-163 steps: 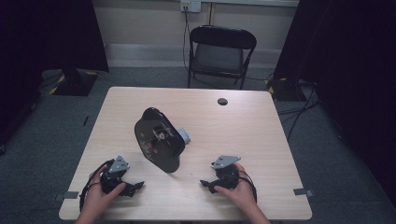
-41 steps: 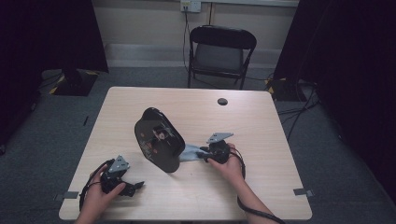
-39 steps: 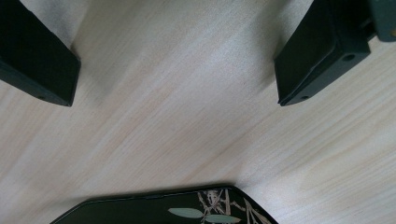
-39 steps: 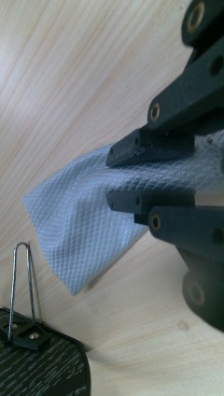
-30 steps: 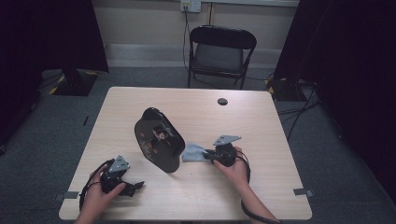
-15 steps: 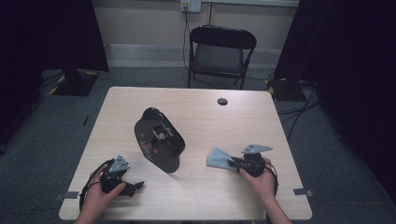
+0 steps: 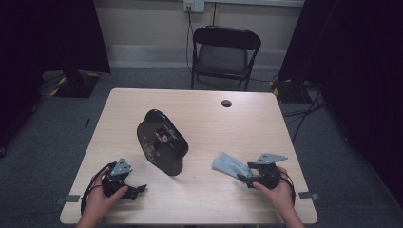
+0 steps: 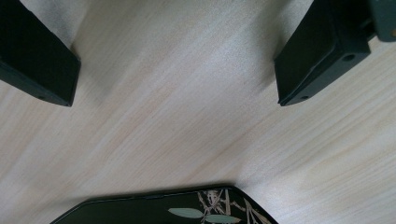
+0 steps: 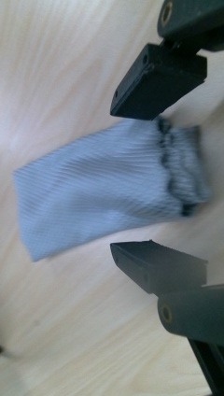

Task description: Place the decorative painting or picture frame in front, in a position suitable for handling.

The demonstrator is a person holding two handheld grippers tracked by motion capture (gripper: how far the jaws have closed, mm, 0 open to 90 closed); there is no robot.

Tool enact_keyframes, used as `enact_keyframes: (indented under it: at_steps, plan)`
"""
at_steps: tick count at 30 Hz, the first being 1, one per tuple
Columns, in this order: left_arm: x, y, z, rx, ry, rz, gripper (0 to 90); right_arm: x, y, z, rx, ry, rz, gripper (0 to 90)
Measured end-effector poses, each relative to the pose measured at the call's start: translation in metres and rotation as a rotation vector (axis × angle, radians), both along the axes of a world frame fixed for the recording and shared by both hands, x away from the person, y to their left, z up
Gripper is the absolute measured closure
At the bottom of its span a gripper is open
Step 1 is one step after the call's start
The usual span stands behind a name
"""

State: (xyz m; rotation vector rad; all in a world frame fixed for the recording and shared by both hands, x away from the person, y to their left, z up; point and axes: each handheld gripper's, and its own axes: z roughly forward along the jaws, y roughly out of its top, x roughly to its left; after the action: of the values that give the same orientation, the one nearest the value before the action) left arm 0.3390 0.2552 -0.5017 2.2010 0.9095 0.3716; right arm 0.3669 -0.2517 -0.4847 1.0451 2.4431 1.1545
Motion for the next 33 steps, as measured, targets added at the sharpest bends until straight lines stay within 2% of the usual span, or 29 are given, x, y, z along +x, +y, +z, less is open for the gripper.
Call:
enact_keyframes:
  at_steps: [5,9,12,18,20,22,26,27,30,31,33]
  plan:
    - [0.0,0.0,0.0,0.0,0.0,0.0,0.0,-0.006,-0.006,-0.006,-0.039,-0.008,0.022,24.7]
    - [0.0,0.0,0.0,0.0,0.0,0.0,0.0,-0.01,-0.009,-0.011,-0.088,-0.014,0.033,18.8]
    - [0.0,0.0,0.0,0.0,0.0,0.0,0.0,-0.01,-0.011,-0.013,-0.077,-0.026,0.032,15.2]
    - [0.0,0.0,0.0,-0.011,-0.003,-0.002,0.6,-0.01,-0.012,-0.014,-0.067,-0.036,0.031,15.1]
    - [-0.001,0.002,0.002,-0.012,-0.007,-0.011,6.5,-0.01,-0.012,-0.014,-0.068,-0.036,0.031,15.1]
    - [-0.002,0.004,0.004,-0.015,-0.01,-0.026,17.3,-0.01,-0.012,-0.014,-0.068,-0.036,0.031,15.1]
    - [-0.004,0.003,0.006,-0.004,0.003,-0.025,20.0,-0.01,-0.012,-0.014,-0.068,-0.036,0.03,15.2]
    - [-0.004,0.002,0.007,-0.023,0.013,-0.029,22.3,-0.01,-0.012,-0.014,-0.067,-0.036,0.029,15.2]
    - [-0.005,-0.002,0.008,-0.031,0.02,-0.04,24.4,-0.01,-0.012,-0.015,-0.067,-0.038,0.028,15.2]
    - [-0.005,-0.004,0.009,-0.021,0.014,-0.058,25.9,-0.01,-0.012,-0.015,-0.067,-0.038,0.028,15.2]
    - [-0.006,-0.01,0.011,-0.031,0.005,-0.078,29.1,-0.01,-0.012,-0.015,-0.067,-0.038,0.027,15.2]
